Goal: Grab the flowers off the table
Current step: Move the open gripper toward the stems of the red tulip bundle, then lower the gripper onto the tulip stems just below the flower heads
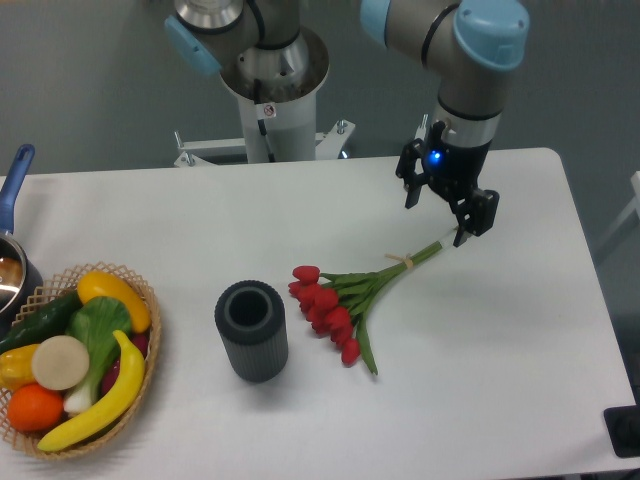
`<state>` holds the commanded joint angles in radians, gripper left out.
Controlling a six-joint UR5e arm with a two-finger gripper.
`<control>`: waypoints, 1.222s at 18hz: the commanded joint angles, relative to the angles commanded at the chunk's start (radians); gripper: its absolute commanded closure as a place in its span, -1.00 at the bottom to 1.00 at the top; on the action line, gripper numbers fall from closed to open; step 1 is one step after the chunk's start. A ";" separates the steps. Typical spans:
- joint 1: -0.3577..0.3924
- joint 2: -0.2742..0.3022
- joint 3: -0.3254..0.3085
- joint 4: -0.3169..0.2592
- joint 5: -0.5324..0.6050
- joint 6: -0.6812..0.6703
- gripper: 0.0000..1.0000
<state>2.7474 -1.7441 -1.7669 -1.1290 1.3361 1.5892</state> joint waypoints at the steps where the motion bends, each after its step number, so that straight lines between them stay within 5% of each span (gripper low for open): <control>1: -0.002 -0.003 -0.008 0.005 0.000 0.002 -1.00; 22: -0.064 -0.149 -0.126 0.203 0.012 -0.143 -1.00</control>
<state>2.6829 -1.8929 -1.8929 -0.9265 1.3483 1.4465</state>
